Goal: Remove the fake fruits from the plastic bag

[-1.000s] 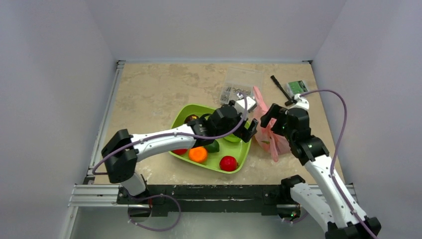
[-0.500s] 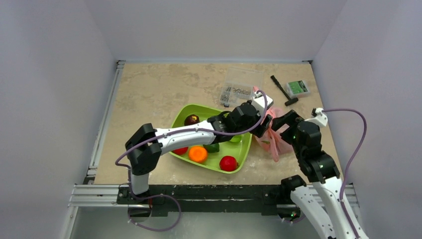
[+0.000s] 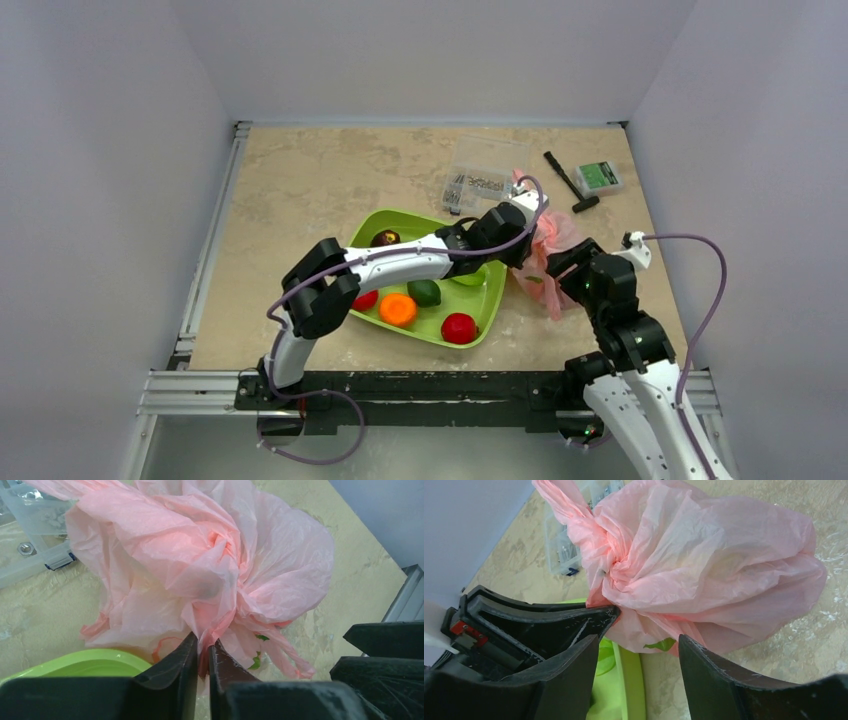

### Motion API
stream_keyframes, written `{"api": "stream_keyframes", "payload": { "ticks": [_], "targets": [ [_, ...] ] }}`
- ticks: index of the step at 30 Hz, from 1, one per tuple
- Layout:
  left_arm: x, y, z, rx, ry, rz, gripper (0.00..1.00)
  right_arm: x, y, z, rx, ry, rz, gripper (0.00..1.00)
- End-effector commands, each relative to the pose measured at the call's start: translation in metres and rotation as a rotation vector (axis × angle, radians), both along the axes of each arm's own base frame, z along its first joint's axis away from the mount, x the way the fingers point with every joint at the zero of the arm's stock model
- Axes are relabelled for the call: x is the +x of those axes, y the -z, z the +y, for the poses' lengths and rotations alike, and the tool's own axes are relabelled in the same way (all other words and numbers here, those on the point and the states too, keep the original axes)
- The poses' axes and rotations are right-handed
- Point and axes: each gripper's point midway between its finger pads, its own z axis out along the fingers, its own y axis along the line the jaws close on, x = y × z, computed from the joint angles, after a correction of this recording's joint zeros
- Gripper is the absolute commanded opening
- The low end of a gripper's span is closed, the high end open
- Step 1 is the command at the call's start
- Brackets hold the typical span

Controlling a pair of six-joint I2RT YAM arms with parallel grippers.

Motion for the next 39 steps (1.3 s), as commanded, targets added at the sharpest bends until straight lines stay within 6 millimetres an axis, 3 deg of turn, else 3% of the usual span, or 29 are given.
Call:
{"api": "stream_keyframes", "payload": {
  "ticks": [1,5,9,12,15,21,22,24,26,30,33,36,38,39],
  "targets": [
    [0.001,-0.031,-0.011,-0.110,0.034,0.048,0.03,0.019,0.001,0.008,-0.008,-0.023,-0.014,0.60],
    [-0.008,-0.040,-0.008,-0.182,0.047,0.083,0.00,0.031,0.009,0.006,-0.064,-0.029,0.003,0.61],
    [-0.018,-0.045,-0.009,-0.250,0.082,0.135,0.00,0.038,0.008,-0.001,-0.111,-0.004,-0.008,0.76],
    [-0.025,-0.046,-0.011,-0.266,0.105,0.158,0.00,0.043,0.005,-0.004,-0.156,-0.001,-0.011,0.77],
    [-0.027,-0.045,-0.010,-0.284,0.103,0.183,0.00,0.050,0.006,-0.011,-0.207,0.019,-0.002,0.57],
    [-0.037,-0.042,-0.009,-0.305,0.143,0.278,0.00,0.053,0.031,-0.011,-0.204,0.040,0.059,0.55],
    [-0.037,-0.040,-0.007,-0.302,0.142,0.289,0.00,0.054,0.034,-0.012,-0.204,0.049,0.060,0.48],
    [-0.035,-0.036,-0.001,-0.285,0.123,0.307,0.00,0.054,0.033,-0.015,-0.213,0.061,0.060,0.16],
    [-0.031,-0.030,0.010,-0.260,0.080,0.319,0.00,0.051,0.024,-0.024,-0.247,0.094,0.077,0.00],
    [-0.031,-0.013,0.031,-0.204,0.059,0.321,0.00,0.035,-0.006,-0.066,-0.348,0.306,0.086,0.00],
    [-0.035,0.002,0.042,-0.111,0.082,0.310,0.00,0.023,-0.024,-0.083,-0.370,0.395,0.036,0.00],
    [-0.036,0.004,0.052,-0.076,0.062,0.295,0.00,0.021,-0.042,-0.084,-0.357,0.389,-0.036,0.00],
    [-0.035,-0.009,0.051,-0.085,0.062,0.250,0.00,0.024,-0.050,-0.080,-0.357,0.356,-0.070,0.00],
    [-0.035,-0.019,0.049,-0.091,0.070,0.219,0.06,0.025,-0.053,-0.078,-0.357,0.346,-0.074,0.00]
  ]
}}
